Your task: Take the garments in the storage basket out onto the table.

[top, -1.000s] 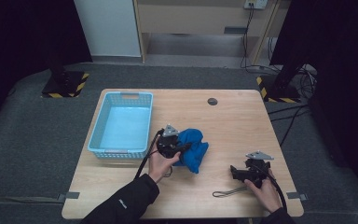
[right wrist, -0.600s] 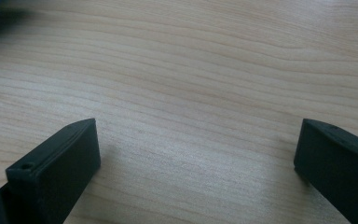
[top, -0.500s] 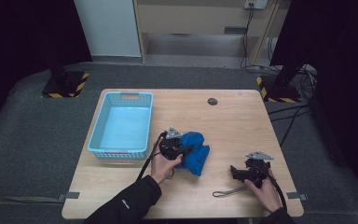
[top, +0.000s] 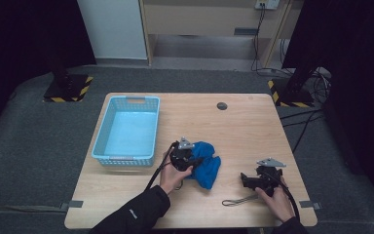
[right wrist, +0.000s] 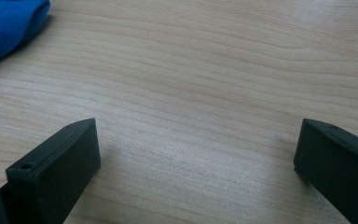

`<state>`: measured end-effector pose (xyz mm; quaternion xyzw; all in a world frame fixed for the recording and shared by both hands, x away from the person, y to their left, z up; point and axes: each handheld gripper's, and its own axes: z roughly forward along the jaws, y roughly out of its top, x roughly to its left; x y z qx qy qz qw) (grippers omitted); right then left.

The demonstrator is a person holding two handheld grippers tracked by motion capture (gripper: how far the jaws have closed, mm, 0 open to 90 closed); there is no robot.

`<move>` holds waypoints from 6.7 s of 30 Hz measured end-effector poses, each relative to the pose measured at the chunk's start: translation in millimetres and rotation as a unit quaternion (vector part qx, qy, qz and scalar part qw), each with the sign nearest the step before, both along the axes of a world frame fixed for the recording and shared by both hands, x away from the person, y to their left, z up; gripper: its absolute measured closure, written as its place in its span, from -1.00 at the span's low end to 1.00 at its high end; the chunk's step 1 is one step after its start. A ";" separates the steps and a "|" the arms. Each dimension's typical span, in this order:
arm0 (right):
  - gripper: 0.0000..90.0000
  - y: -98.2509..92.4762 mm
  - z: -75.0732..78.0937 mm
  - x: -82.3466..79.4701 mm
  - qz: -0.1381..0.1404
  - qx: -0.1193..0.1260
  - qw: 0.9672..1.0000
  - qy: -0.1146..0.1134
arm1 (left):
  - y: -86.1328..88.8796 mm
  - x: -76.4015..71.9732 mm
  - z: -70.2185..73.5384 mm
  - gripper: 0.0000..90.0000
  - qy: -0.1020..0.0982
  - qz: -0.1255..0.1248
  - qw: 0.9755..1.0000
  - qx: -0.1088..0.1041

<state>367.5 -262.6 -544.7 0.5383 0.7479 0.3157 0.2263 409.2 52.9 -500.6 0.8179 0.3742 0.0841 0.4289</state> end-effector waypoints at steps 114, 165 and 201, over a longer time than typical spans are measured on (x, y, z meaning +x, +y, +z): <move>-0.99 0.0 0.0 0.0 0.000 0.000 1.000 0.000 | 83.9 -64.4 30.3 -0.70 -0.099 0.082 0.989 -0.067; -0.99 0.0 0.0 0.0 0.000 0.000 1.000 0.000 | 121.7 -88.0 11.0 -0.71 -0.072 0.104 0.992 -0.009; -0.99 0.0 0.0 0.0 0.000 0.000 1.000 0.000 | 141.5 -96.1 1.4 -0.73 -0.019 0.128 0.991 0.031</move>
